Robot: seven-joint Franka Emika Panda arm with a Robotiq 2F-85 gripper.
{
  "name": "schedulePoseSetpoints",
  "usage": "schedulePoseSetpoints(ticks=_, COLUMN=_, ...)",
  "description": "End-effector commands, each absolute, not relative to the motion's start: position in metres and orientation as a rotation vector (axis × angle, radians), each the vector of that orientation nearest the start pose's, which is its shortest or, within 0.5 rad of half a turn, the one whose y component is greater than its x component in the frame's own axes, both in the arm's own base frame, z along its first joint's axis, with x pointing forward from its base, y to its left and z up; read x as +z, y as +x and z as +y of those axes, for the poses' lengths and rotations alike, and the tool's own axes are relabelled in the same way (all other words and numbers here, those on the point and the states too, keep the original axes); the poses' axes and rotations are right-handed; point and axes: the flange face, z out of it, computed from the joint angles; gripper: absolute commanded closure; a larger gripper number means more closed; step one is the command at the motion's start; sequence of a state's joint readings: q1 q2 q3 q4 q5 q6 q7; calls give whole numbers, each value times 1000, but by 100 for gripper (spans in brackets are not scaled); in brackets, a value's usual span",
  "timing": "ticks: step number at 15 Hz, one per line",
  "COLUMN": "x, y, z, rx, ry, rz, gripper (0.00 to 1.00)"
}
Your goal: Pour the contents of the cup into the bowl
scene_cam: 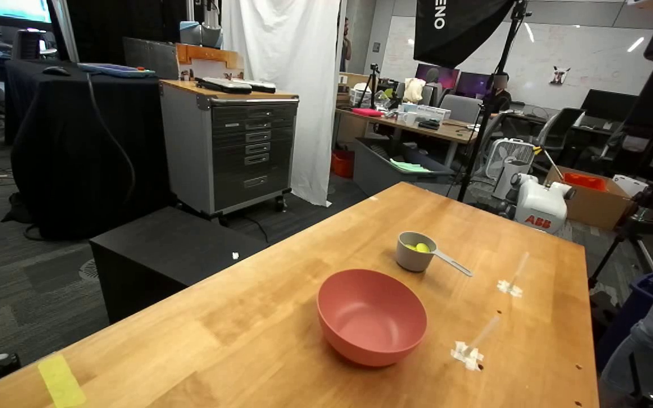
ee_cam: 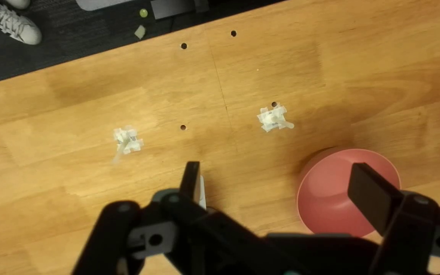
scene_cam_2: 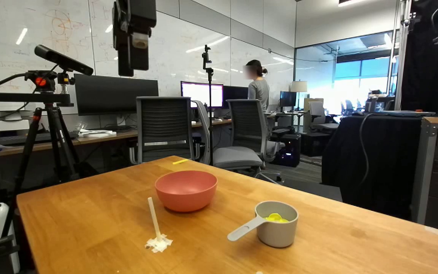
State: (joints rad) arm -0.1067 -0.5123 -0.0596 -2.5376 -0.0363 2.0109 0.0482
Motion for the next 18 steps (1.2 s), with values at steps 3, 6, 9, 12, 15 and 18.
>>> schedulePoseSetpoints(ticks=3, x=446, y=379, z=-66, rx=25, ry=-3130, rz=300, gripper=0)
schedulePoseSetpoints(ticks=6, x=446, y=379, z=-66, rx=25, ry=-3130, rz=300, gripper=0)
schedulePoseSetpoints(ticks=9, x=446, y=379, z=-66, rx=25, ry=-3130, rz=300, gripper=0)
schedulePoseSetpoints(ticks=12, x=446, y=379, z=-66, rx=25, ry=-3130, rz=300, gripper=0)
schedulePoseSetpoints(ticks=15, x=446, y=379, z=-66, rx=25, ry=-3130, rz=300, gripper=0)
schedulePoseSetpoints(ticks=18, x=444, y=380, z=-65, rx=14, ry=-3133, rz=302, gripper=0)
